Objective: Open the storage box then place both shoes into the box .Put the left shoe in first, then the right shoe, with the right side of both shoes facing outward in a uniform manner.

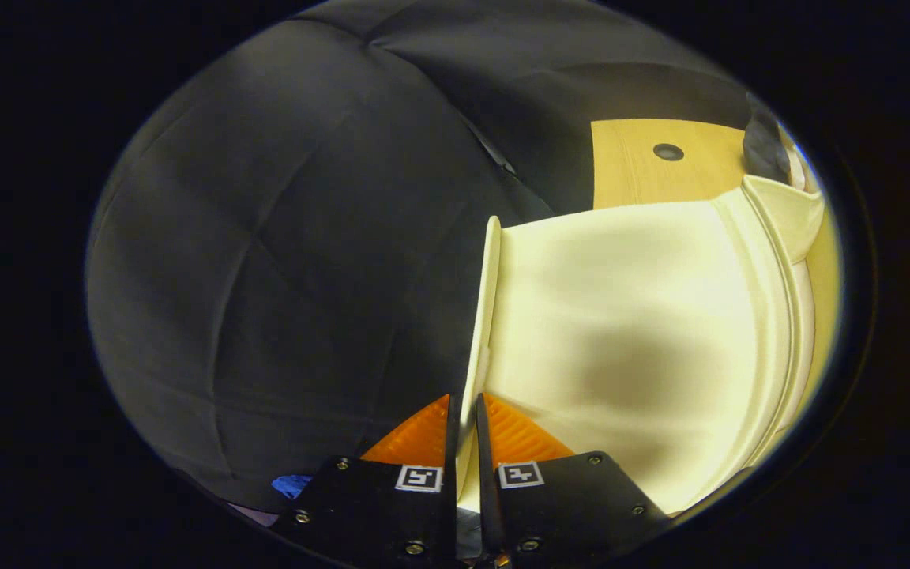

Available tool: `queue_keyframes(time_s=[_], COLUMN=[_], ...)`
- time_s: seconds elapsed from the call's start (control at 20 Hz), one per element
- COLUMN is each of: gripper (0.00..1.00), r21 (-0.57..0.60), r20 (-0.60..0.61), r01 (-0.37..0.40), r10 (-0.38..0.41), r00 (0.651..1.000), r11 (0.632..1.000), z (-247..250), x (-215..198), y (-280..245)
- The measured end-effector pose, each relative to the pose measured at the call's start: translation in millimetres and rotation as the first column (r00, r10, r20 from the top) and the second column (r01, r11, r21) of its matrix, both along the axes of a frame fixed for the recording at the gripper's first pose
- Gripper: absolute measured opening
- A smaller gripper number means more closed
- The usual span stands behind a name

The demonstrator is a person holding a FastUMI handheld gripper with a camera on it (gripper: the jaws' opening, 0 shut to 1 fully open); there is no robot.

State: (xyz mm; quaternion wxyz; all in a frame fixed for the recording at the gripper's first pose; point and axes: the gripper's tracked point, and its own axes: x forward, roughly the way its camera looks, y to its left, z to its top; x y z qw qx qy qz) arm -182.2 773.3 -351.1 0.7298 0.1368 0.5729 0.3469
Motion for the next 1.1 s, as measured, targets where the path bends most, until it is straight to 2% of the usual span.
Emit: queue_keyframes(time_s=[0.05, 0.1, 0.15, 0.2, 0.25, 0.4, 0.45, 0.55, 0.7, 0.95, 1.1], gripper=[0.14, 0.28, 0.35, 0.5, 0.53, 0.74, 0.74, 0.83, 0.83, 0.83, 0.83], r21=[-0.004, -0.023, -0.037, -0.045, -0.042, -0.02, -0.012, 0.0, -0.001, -0.015, -0.006], r20=[-0.014, -0.012, -0.006, -0.002, 0.004, 0.045, 0.062, 0.104, 0.171, 0.268, 0.292], r01=[0.0, -0.006, -0.02, -0.03, -0.039, -0.079, -0.092, -0.121, -0.123, -0.093, -0.035], r10=[0.0, 0.006, 0.02, 0.03, 0.039, 0.079, 0.092, 0.12, 0.121, 0.093, 0.035], r00=[1.0, 1.0, 1.0, 1.0, 0.999, 0.996, 0.994, 0.987, 0.978, 0.959, 0.956], r11=[1.0, 1.0, 0.999, 0.999, 0.998, 0.997, 0.996, 0.993, 0.992, 0.996, 0.999], z=[-6.2, -10.6, -14.6, -18.1, -14.2, 6.1, 17.7, 41.9, 70.8, 108.0, 126.5], x=[-4.2, -6.5, -5.8, -8.1, -6.3, 9.2, 12.7, 23.8, 49.4, 85.6, 100.3], y=[0.7, -0.7, -1.5, -3.5, -5.6, -15.6, -21.3, -37.7, -76.8, -154.6, -208.7])
